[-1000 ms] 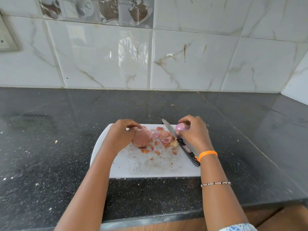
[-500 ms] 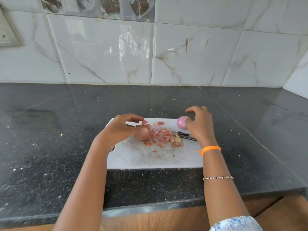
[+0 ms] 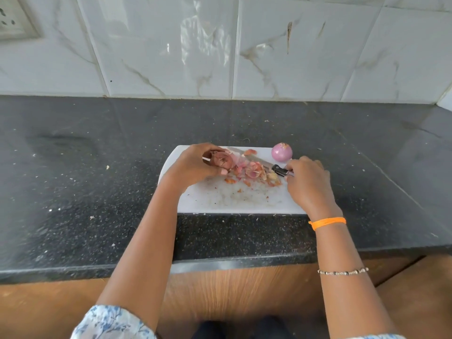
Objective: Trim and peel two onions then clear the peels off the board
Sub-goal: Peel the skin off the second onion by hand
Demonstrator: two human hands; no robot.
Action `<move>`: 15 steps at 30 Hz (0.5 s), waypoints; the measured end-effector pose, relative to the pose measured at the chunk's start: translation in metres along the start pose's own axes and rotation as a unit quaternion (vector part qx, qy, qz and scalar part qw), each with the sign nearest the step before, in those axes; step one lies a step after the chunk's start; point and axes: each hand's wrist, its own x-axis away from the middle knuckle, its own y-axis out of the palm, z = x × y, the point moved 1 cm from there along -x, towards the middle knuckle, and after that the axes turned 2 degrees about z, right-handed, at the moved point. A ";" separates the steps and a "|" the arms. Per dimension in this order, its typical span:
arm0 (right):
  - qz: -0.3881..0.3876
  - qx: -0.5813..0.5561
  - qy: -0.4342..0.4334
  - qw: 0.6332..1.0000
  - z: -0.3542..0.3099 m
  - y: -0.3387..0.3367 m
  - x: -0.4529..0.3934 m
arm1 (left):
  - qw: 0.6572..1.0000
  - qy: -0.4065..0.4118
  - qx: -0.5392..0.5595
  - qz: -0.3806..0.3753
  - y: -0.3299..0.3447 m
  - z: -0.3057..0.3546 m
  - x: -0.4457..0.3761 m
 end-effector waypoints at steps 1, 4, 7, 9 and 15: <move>-0.005 0.002 0.000 1.000 -0.002 0.000 0.002 | 1.000 0.000 0.009 0.012 0.000 -0.001 -0.001; 0.002 0.016 -0.002 1.000 -0.012 0.000 0.008 | 0.998 -0.002 0.041 0.051 -0.004 -0.003 -0.001; 0.015 0.007 -0.001 1.000 -0.022 -0.004 0.014 | 0.992 -0.005 0.062 0.107 -0.006 -0.005 0.003; 0.024 -0.020 -0.008 0.999 -0.029 -0.008 0.017 | 0.985 -0.018 0.093 0.147 -0.007 -0.009 0.006; 0.024 -0.112 -0.105 0.988 -0.064 0.002 0.041 | 0.965 -0.013 0.062 0.255 -0.012 -0.014 0.005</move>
